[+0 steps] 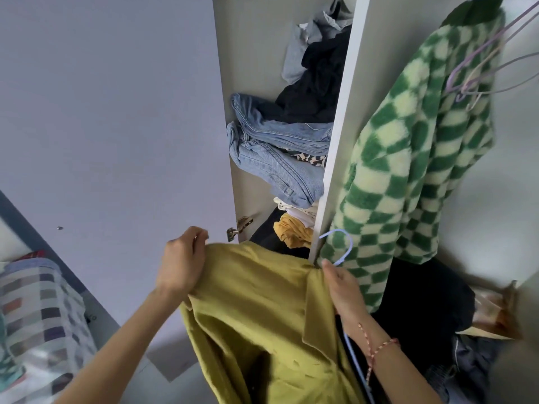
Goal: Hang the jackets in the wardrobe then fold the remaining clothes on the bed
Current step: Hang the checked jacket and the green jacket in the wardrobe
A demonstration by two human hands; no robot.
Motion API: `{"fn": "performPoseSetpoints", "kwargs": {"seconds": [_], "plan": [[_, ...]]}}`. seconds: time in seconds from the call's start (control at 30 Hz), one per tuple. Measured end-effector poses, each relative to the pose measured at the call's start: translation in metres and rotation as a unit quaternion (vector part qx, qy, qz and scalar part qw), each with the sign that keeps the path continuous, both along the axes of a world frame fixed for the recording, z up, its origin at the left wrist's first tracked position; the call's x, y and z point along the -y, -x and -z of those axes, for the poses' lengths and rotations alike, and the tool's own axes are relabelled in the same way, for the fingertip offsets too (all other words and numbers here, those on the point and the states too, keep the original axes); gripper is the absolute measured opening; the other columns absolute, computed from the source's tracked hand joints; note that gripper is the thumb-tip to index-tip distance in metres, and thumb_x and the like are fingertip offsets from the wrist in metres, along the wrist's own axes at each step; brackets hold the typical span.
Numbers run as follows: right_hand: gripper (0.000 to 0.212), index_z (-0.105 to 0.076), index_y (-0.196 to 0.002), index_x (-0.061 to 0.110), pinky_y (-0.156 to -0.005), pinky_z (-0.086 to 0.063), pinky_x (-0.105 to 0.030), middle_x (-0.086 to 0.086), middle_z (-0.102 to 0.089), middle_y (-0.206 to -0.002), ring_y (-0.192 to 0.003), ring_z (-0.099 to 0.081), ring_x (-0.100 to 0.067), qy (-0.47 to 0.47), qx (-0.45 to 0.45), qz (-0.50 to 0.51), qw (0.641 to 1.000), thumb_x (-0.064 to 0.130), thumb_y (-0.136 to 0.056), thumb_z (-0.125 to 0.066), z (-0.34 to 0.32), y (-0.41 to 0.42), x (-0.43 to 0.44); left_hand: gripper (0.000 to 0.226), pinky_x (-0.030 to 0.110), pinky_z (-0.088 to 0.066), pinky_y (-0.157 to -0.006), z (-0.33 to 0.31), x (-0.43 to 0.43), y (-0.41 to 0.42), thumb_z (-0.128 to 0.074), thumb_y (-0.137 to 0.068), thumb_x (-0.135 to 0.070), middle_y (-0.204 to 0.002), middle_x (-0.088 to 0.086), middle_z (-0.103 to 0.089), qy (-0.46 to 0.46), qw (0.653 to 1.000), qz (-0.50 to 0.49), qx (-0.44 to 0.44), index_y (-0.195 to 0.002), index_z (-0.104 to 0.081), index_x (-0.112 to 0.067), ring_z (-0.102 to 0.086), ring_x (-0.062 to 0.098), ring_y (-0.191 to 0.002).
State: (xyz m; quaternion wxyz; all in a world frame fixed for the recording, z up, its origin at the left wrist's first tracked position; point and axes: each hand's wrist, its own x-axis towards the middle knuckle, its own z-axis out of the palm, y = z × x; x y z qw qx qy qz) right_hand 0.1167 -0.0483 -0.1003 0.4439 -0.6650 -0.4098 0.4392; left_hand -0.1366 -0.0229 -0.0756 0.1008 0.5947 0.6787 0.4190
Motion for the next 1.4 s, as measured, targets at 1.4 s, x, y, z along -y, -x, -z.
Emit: {"fn": "performPoseSetpoints", "kwargs": {"seconds": [1.4], "plan": [[0.054,-0.054,-0.048,0.01,-0.047,-0.034,-0.011,0.003,-0.052,-0.038,-0.044,-0.046,-0.019,-0.234,0.219,-0.003,0.947,0.053,-0.072,-0.031,-0.022,-0.068,0.005,0.056,0.037,-0.042,-0.058,-0.155,0.014,0.097,-0.041,-0.091,-0.057,-0.058,0.007,-0.055,-0.16,0.941,0.068,-0.29,-0.08,-0.064,-0.006,-0.052,0.03,-0.058]]}}
